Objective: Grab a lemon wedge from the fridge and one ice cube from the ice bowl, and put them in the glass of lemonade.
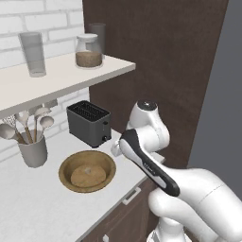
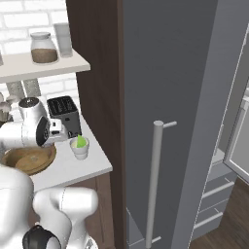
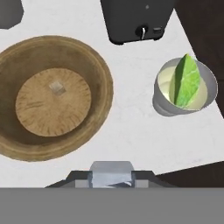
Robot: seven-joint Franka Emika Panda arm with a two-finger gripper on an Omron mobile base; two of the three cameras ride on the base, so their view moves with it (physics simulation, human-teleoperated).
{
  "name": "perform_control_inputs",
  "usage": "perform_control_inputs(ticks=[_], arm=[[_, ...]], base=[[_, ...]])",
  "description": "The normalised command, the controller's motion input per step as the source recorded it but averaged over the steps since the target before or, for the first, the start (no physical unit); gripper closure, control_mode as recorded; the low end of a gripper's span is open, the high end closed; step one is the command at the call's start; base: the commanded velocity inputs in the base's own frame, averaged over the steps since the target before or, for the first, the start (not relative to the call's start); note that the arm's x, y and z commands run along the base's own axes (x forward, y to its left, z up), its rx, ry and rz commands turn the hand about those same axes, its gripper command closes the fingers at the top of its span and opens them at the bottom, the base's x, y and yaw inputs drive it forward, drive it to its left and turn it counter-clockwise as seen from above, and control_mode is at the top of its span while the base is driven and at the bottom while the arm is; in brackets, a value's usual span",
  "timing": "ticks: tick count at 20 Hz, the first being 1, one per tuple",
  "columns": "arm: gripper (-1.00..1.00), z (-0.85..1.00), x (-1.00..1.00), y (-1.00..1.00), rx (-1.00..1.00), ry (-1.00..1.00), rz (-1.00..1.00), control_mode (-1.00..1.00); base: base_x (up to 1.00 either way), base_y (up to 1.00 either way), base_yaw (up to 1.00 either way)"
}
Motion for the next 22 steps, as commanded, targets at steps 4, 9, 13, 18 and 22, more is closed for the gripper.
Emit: perform_control_inputs(ticks=[4,9,13,18,22], arm=[[1.00,0.01,0.27,-0.36,-0.01,0.00,-0.08,-1.00],[1.00,0.02,0.55,-0.20,0.00,0.08,-0.01,-1.00],[1.00,0.26,0.78,0.00,0.00,0.26,-0.02,-1.00],[1.00,0.13,0.62,-0.04,0.00,0.29,0.00,-1.00],[1.00,-0.12,0.26,-0.08,0.00,0.17,0.00,-1.00]], base=[[0.00,0.00,0.00],[0.00,0.00,0.00],[0.00,0.00,0.00],[0.00,0.00,0.00],[0.00,0.00,0.00]])
